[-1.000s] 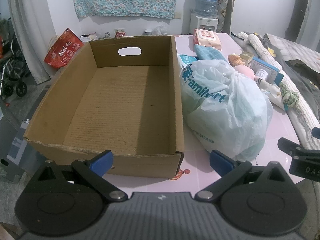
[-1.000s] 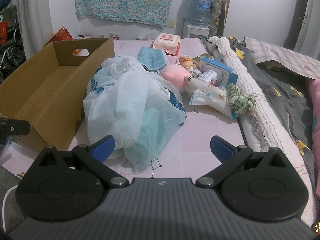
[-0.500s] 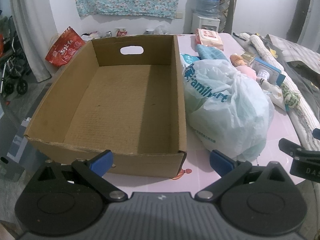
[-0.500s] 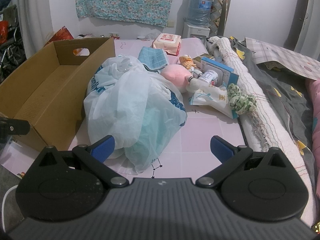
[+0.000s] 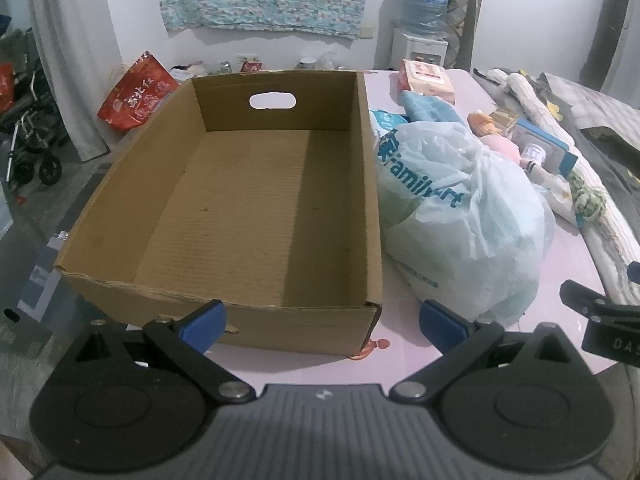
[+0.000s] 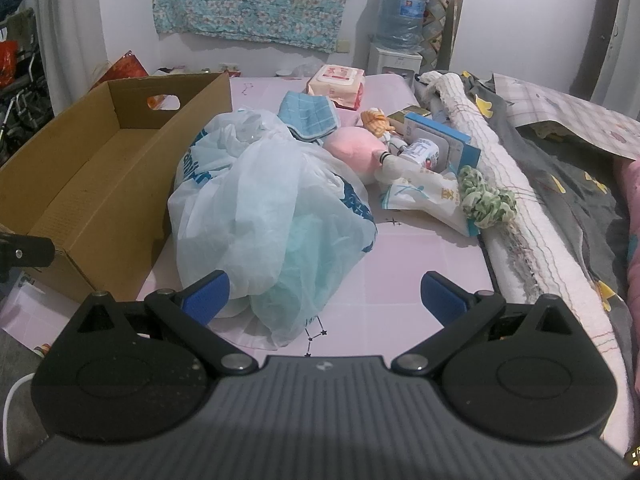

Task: Organize soft objects
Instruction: 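Reach the left tool to the pink plush toy and close on it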

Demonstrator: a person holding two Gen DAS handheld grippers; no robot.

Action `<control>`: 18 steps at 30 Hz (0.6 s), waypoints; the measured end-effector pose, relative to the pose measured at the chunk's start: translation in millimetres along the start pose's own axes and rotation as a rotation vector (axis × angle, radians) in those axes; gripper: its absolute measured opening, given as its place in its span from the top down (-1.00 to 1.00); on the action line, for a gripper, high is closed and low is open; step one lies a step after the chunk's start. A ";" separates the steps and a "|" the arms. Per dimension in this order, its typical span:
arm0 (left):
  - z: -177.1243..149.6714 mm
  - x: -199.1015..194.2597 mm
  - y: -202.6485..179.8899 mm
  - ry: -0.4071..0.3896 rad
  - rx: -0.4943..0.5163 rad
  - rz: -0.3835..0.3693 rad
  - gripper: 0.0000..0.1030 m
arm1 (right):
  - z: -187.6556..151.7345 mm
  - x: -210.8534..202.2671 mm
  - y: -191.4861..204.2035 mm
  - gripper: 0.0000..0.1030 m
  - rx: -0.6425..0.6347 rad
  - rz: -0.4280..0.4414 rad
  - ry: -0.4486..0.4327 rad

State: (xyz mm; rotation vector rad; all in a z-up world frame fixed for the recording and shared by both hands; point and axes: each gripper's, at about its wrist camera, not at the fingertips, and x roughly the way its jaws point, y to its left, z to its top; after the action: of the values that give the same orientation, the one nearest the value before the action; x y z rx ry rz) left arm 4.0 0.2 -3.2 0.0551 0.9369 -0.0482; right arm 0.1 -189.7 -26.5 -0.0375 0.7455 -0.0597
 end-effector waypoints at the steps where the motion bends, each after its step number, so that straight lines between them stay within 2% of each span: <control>1: 0.1 -0.4 -0.2 -0.001 0.000 0.003 -1.00 | 0.0 0.1 0.1 -0.98 0.000 0.000 0.000; 10: 0.2 -8.1 -10.4 -0.040 0.037 -0.007 -1.00 | -7.3 -1.6 -7.2 -0.98 0.036 -0.016 -0.012; 15: 10.0 -20.8 -25.6 -0.097 0.106 -0.045 -1.00 | -25.1 1.6 -33.0 -0.98 0.116 -0.004 -0.020; 18: 23.2 -33.2 -36.9 -0.145 0.162 -0.062 -1.00 | -31.4 -0.4 -51.4 -0.98 0.167 0.006 -0.060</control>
State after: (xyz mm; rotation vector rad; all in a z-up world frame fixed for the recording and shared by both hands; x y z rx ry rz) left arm 0.6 -37.7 36.3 0.1699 0.7885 -0.1835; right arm -23.6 -241.4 -46.5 0.1219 0.6781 -0.1141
